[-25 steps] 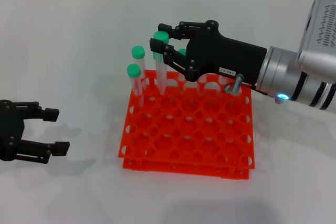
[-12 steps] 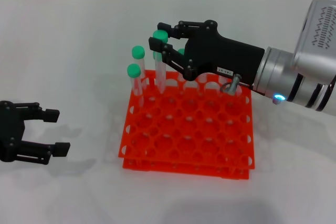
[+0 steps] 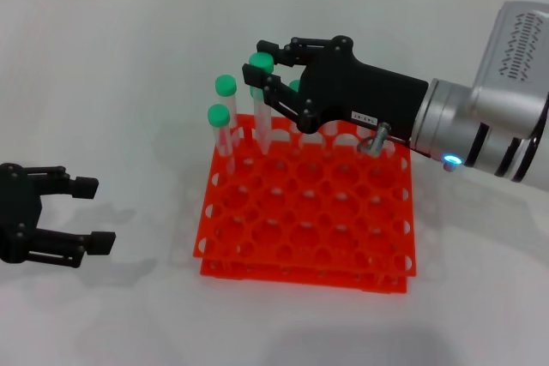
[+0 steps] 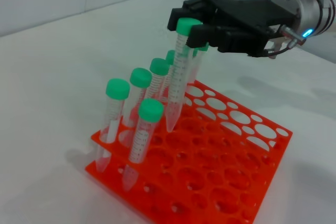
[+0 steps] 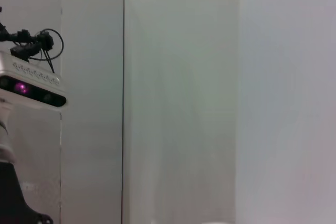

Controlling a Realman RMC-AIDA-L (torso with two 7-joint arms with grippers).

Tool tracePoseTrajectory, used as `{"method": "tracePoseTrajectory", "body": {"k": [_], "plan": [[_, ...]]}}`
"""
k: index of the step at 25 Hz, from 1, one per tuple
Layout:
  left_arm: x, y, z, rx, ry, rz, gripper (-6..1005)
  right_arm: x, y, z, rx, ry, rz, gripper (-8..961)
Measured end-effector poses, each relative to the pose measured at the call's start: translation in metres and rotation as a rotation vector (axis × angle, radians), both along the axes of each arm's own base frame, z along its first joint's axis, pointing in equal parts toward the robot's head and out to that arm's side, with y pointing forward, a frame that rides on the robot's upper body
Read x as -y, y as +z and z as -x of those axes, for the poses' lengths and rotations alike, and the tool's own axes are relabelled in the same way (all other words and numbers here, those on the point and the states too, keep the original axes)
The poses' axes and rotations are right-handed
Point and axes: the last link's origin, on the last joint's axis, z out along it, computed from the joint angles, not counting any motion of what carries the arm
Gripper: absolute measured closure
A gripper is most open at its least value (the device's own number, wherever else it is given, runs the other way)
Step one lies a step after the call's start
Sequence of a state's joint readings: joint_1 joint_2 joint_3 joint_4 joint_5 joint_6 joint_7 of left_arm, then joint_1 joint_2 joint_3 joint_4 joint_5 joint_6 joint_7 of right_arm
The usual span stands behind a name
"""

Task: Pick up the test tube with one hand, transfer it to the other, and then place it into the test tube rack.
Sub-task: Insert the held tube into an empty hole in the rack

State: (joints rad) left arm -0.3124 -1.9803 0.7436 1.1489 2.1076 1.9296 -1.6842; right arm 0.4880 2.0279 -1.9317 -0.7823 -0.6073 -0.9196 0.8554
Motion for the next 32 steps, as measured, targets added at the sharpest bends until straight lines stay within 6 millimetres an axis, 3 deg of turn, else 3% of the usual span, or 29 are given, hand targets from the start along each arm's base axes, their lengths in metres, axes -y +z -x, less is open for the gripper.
{"method": "tracePoseTrajectory", "body": {"k": [32], "plan": [[-0.0007, 0.0005, -0.0007, 0.003, -0.005, -0.004, 113, 0.0001, -0.0083, 0.0042, 0.008, 0.011, 0.02, 679]]}}
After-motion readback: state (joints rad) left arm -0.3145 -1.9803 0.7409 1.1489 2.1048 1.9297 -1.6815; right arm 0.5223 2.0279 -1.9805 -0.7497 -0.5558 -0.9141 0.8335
